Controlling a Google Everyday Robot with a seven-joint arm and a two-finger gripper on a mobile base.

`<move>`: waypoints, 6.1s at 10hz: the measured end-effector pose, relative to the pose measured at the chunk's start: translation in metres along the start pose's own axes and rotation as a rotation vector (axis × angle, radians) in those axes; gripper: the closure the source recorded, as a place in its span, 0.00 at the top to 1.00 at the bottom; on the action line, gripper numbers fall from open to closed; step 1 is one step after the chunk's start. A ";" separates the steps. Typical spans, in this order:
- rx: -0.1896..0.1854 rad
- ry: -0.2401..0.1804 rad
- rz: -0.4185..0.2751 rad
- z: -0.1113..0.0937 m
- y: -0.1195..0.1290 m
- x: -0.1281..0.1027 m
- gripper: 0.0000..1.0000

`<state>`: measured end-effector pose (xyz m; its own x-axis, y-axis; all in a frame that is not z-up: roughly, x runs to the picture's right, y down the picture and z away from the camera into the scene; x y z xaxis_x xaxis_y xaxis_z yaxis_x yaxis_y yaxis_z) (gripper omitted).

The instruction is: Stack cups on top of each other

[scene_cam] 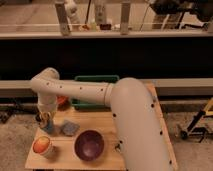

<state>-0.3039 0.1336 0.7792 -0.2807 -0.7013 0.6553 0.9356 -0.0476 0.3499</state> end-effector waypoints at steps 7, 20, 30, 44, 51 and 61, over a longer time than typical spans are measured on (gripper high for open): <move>0.006 -0.005 0.001 -0.001 -0.001 0.000 0.80; 0.044 0.012 0.001 -0.004 0.004 -0.002 0.80; 0.044 0.010 0.000 -0.003 0.003 -0.002 0.80; 0.044 0.010 0.000 -0.003 0.003 -0.002 0.80; 0.044 0.010 0.000 -0.003 0.003 -0.002 0.80; 0.044 0.010 0.000 -0.003 0.003 -0.002 0.80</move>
<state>-0.2999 0.1327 0.7765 -0.2786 -0.7086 0.6483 0.9250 -0.0164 0.3795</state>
